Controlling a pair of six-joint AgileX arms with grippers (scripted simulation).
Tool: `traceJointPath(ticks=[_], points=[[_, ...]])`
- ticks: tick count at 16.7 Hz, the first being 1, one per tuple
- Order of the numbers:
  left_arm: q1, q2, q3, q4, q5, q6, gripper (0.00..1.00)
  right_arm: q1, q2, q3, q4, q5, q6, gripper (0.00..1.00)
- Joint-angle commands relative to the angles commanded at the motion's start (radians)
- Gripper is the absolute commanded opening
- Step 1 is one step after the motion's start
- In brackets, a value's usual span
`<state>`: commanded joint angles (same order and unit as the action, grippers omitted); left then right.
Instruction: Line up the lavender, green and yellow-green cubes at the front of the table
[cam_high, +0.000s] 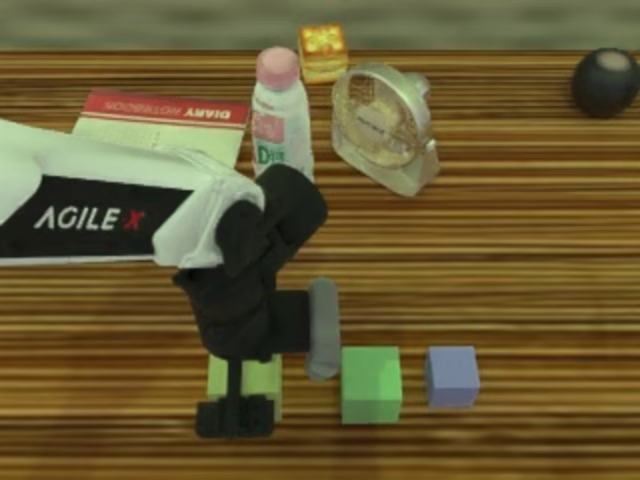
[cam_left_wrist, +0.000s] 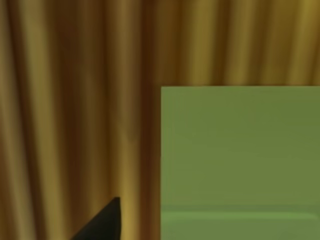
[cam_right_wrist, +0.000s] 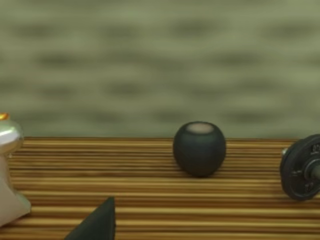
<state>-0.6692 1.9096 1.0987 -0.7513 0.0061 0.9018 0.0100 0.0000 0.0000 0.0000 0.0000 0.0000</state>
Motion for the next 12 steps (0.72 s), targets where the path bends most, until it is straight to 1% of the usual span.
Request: traceJointPath(ticks=[3, 9, 12], points=[[0.001, -0.007, 0.013, -0.017, 0.0, 0.002, 1.0, 0.0, 0.0, 0.0, 0.0, 0.0, 0.0, 1.0], [0.017, -0.094, 0.131, -0.234, 0.0, -0.001, 1.0, 0.0, 0.0, 0.0, 0.0, 0.0, 0.0, 1.0], [0.021, -0.117, 0.154, -0.269, -0.001, -0.002, 1.0, 0.0, 0.0, 0.0, 0.0, 0.0, 0.0, 1.0]])
